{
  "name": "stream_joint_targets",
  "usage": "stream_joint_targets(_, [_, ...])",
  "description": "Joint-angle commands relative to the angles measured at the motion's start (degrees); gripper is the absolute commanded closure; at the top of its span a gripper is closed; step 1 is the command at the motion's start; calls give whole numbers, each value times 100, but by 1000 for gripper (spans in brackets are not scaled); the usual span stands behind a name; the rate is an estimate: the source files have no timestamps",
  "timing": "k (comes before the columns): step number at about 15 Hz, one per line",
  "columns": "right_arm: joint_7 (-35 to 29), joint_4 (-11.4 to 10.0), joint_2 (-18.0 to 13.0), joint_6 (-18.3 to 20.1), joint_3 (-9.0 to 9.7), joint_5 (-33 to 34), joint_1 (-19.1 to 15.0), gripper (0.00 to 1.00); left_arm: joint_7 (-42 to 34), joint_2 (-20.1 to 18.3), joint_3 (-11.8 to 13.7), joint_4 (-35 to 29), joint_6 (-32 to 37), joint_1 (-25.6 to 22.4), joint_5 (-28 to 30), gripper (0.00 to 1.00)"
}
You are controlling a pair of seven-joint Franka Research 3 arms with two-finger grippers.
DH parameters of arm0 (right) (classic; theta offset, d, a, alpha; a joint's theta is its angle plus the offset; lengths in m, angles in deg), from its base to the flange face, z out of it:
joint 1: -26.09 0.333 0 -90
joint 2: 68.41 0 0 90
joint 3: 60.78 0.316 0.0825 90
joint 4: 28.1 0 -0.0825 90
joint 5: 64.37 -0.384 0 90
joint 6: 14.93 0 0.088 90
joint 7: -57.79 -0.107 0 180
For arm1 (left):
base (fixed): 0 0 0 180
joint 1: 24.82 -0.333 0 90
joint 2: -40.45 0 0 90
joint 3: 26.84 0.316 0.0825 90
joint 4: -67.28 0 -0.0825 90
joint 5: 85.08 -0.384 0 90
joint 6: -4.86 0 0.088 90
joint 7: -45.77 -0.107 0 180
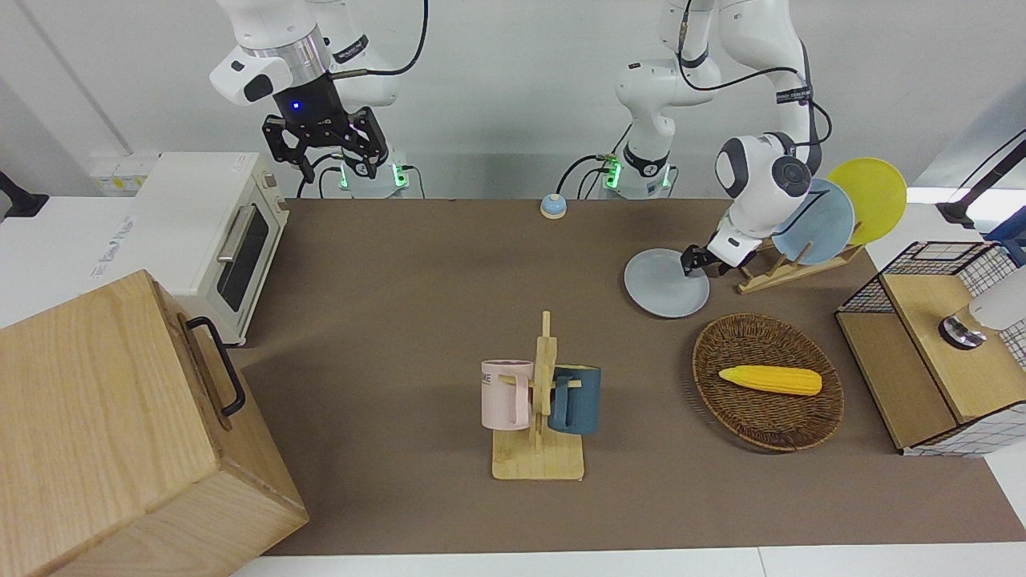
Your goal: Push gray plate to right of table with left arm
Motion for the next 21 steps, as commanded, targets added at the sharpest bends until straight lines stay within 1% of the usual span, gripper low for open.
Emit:
stream_joint_targets(1, [-12,82,36,31,15,-92,-37,5,-95,-149,-13,-184,-157,-40,-1,554])
stream_joint_targets(5, [-12,82,36,31,24,-92,-37,5,-86,-140,-13,-184,-165,-40,69,835])
stream_joint_targets(7, [-12,82,36,31,15,-92,-37,5,-86,-140,-13,-184,-235,-31,131,935])
stream_joint_targets(8, [-12,82,36,31,15,-92,-37,5,-86,-131,-13,-184,-244,-31,131,961])
stream_joint_targets(10, [-12,82,36,31,15,-92,-37,5,-86,-131,-13,-184,-253,-22,149,992])
stream_joint_targets(15, [-12,82,36,31,24,-92,-37,5,-7,-131,-22,-184,-271,30,149,1000])
stream_joint_targets(18, [-12,82,36,31,24,-92,-37,5,19,-122,-92,-184,-280,48,149,1000])
stream_joint_targets(21, [-12,82,36,31,15,-92,-37,5,379,-114,-188,-184,-350,153,149,1000])
